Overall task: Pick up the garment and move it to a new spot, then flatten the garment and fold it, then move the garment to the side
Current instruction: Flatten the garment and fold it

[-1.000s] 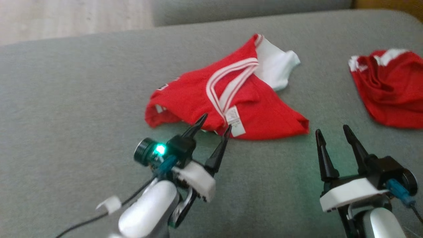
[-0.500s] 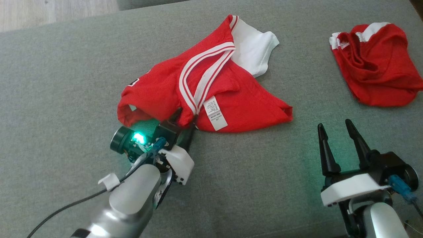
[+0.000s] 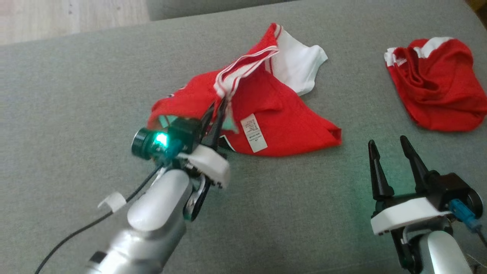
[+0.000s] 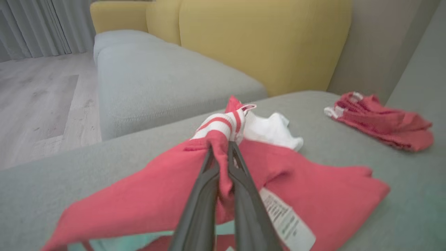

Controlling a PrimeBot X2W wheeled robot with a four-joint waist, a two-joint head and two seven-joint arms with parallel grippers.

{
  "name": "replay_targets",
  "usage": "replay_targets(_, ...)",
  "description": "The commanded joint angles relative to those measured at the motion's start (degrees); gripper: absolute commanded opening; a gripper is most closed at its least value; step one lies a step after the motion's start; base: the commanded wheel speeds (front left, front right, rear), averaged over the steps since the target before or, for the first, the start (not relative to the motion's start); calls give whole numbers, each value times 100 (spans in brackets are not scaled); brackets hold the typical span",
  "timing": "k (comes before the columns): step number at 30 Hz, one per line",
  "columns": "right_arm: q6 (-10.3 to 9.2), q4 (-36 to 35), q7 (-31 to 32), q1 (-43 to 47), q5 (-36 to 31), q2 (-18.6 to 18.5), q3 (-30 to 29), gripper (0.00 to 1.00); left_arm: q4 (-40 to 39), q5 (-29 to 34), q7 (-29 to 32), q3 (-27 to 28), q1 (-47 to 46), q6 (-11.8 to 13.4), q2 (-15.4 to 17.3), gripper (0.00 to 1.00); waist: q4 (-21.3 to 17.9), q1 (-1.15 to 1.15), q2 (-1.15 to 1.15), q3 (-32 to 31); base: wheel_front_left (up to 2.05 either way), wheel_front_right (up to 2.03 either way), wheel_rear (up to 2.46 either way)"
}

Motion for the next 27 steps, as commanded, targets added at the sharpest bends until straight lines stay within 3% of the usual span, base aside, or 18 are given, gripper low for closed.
replay_targets(1, 37, -162, -49, -87, 9, -32, 108, 100, -283, -87, -40, 258, -352, -3, 11, 0, 65, 0, 0, -82, 0, 0, 0)
replay_targets(4, 37, -183, -24, -84, 13, -32, 145, 100, -505, -270, 99, 476, -511, 13, 106, 0, 119, 0, 0, -132, 0, 0, 0)
replay_targets(9, 37, -226, 4, -108, 18, -32, 183, 100, -615, -651, 583, 941, -819, -22, 554, 0, 173, 0, 0, -100, 0, 0, 0)
replay_targets(18, 37, -240, -14, -248, 7, -32, 332, 100, 101, -1389, 1628, 1666, -1165, -130, 1423, 0, 20, 0, 0, 212, 0, 0, 0)
replay_targets(27, 37, -228, -51, -284, -27, -32, 314, 100, 576, -1855, 2045, 2038, -958, -145, 1848, 0, -47, 0, 0, 333, 0, 0, 0)
